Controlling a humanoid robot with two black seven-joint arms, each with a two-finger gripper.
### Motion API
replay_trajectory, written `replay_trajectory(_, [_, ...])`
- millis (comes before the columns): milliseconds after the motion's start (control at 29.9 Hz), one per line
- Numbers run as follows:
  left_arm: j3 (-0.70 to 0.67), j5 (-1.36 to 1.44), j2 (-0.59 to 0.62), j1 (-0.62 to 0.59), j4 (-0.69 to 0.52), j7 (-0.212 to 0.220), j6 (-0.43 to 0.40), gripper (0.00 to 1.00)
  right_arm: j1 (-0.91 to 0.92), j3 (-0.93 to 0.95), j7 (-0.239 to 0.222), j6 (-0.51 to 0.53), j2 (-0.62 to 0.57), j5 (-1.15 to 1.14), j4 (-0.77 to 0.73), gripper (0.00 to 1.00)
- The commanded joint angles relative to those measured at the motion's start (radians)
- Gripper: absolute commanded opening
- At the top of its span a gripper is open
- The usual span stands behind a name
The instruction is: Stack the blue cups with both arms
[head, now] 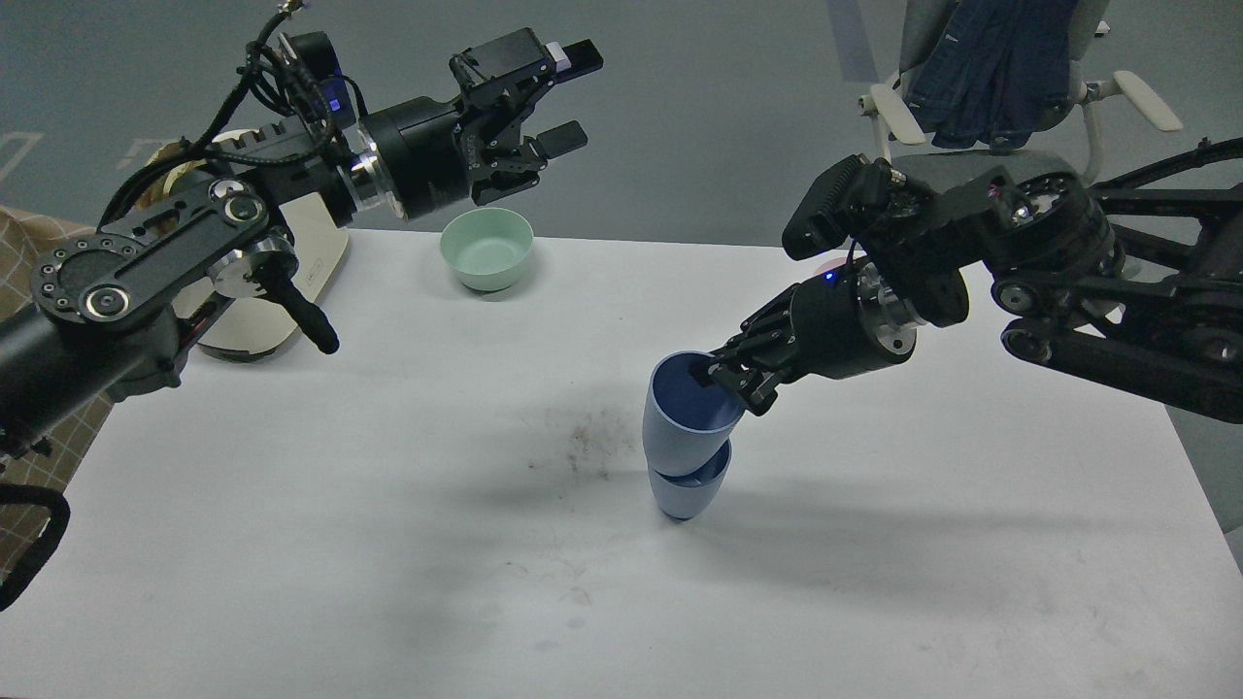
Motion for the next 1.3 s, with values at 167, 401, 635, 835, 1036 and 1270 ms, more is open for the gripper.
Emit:
replay_trajectory(167, [-0.001,-0.002,0.003,0.000,0.000,0.000,0.000,0.96,0.000,-0.001,0.000,0.000,0.001,-0.003,-0.008,0.00])
replay_trajectory(401, [-0.003,-0.002,0.001,0.000,0.000,0.000,0.000,0.96,0.000,-0.003,0.000,0.000,-0.001,-0.001,-0.008,0.14])
replay_trajectory(635, [-0.013,-0.002,0.004,0.000,0.000,0.000,-0.002,0.96,0.000,-0.003,0.000,0.000,-0.002,-0.001,-0.008,0.39])
replay_trajectory(835, [-0.013,0.000,0.008,0.000,0.000,0.002,-0.002,0.96,0.003,0.005,0.000,0.000,-0.012,0.008,-0.006,0.61])
replay_trajectory(1036, [-0.013,0.002,0.004,0.000,0.002,0.003,-0.002,0.96,0.015,0.090,0.000,0.000,-0.071,0.022,-0.027,0.87])
replay_trajectory(1270, [-0.016,-0.006,0.000,0.008,0.038,0.000,0.002,0.96,0.000,0.224,-0.009,-0.001,-0.238,0.320,-0.207,1.00])
